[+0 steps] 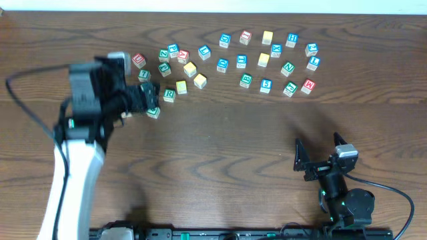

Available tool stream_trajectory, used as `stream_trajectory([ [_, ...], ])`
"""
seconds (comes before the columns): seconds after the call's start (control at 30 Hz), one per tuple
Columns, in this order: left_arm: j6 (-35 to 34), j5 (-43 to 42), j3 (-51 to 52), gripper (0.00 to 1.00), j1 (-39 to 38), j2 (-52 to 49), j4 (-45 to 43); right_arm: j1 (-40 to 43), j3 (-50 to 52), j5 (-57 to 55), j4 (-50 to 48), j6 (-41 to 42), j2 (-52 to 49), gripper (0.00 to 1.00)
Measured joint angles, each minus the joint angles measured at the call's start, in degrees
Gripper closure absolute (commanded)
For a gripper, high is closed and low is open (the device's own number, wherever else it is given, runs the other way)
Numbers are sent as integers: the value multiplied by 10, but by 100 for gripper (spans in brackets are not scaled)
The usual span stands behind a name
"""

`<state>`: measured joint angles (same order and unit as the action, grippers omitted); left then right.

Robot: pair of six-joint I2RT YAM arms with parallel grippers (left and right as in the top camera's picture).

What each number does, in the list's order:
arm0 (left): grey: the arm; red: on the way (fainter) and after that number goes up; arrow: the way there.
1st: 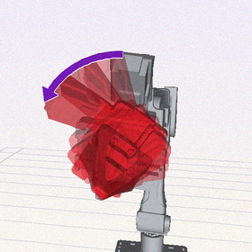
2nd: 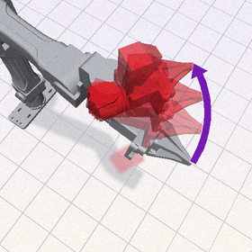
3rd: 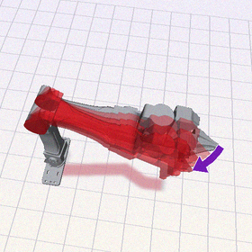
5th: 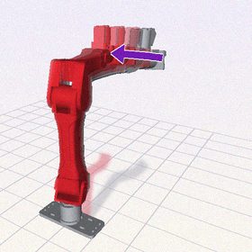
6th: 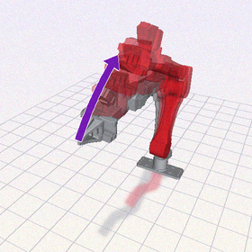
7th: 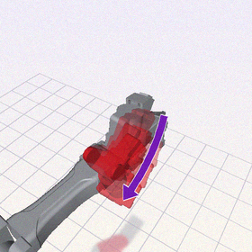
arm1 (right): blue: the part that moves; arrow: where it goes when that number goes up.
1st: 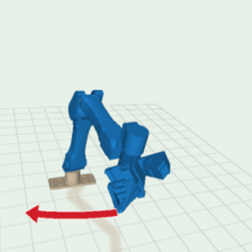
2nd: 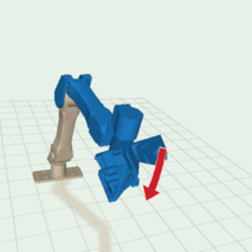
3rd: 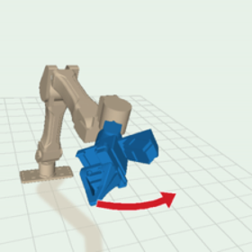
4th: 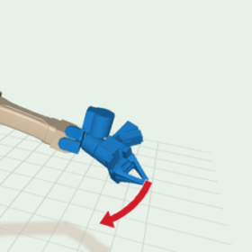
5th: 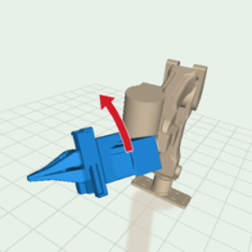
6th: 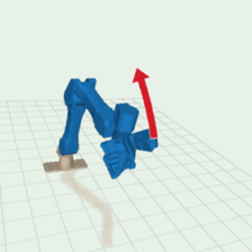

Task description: Spell out CORL

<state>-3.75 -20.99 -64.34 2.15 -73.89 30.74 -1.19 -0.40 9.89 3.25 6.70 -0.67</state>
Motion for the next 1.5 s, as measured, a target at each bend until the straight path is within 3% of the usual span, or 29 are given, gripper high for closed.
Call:
stream_trajectory([
  [0.3,-5,6,-250,2,-27,-188,187,0,0,0,0,0,0,1],
  [0.5,13,88,-365,2,-90,-279,272,0,0,0,0,0,0,1],
  [0.7,27,143,-373,2,-146,-320,272,0,0,0,0,0,0,1],
  [0.97,21,158,-373,1,-153,-387,237,0,0,0,0,0,0,1],
  [1.17,-38,159,-373,24,-154,-452,187,0,0,0,0,0,0,1],
  [1.5,-70,167,-373,29,-155,-502,141,0,0,0,0,0,0,1],
])
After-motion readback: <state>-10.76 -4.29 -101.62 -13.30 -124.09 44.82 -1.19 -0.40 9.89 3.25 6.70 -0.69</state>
